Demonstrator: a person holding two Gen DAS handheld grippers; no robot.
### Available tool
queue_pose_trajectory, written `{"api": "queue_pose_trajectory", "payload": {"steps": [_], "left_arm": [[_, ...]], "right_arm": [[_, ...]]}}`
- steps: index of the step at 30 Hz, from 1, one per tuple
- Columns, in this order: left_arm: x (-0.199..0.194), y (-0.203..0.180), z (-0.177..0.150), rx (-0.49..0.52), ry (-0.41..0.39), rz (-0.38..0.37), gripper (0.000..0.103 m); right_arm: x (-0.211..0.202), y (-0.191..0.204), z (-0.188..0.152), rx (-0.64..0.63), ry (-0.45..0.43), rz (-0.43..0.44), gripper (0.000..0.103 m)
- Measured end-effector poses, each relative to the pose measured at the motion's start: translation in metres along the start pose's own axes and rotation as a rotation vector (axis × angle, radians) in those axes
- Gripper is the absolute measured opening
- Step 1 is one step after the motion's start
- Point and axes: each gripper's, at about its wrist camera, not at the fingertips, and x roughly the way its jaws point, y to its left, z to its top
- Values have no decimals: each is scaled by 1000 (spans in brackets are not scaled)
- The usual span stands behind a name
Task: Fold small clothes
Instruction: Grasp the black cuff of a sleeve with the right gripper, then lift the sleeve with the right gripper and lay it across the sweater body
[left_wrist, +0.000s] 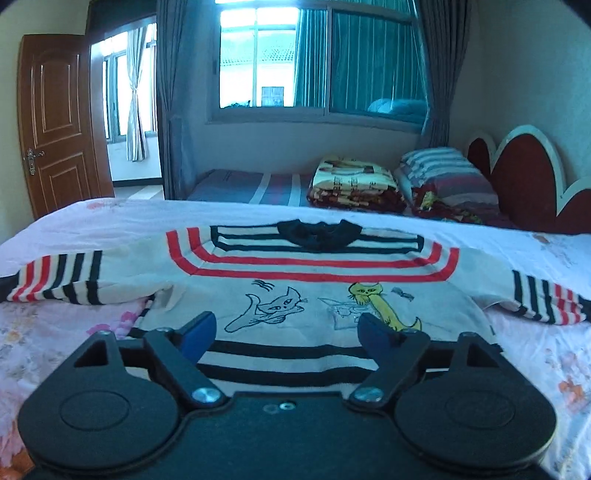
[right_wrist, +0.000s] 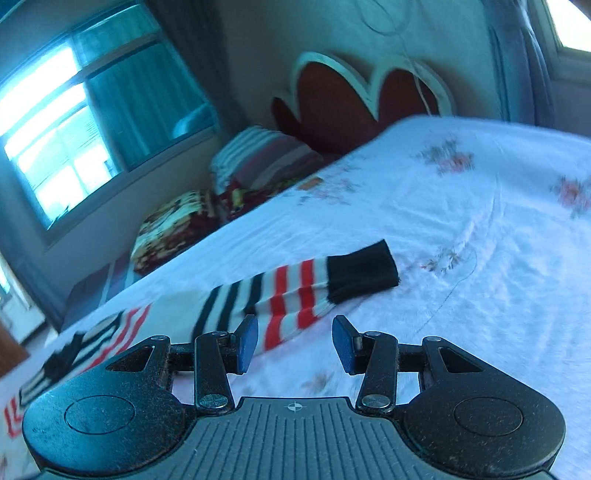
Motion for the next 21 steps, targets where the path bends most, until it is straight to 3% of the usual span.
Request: {"api": "queue_pose_trajectory", "payload": {"steps": [6,10,14,19,21], "left_arm": [[41,-15,-5,30,89,2,83],[56,-24,-5,50,127,5,84],[65,-26,-1,55,138,16,85],[69,-17,8,34,153,30,87],[67,-10,11,33,149,40,87]], "right_arm": [[63,-51,9,259,55,0,45],[79,-66,12,329,66,-2,45],[83,-70,14,328,65,-19,17],[80,-70,24,274,69,-6,5],[67,-62,29,197,3,34,5]]}}
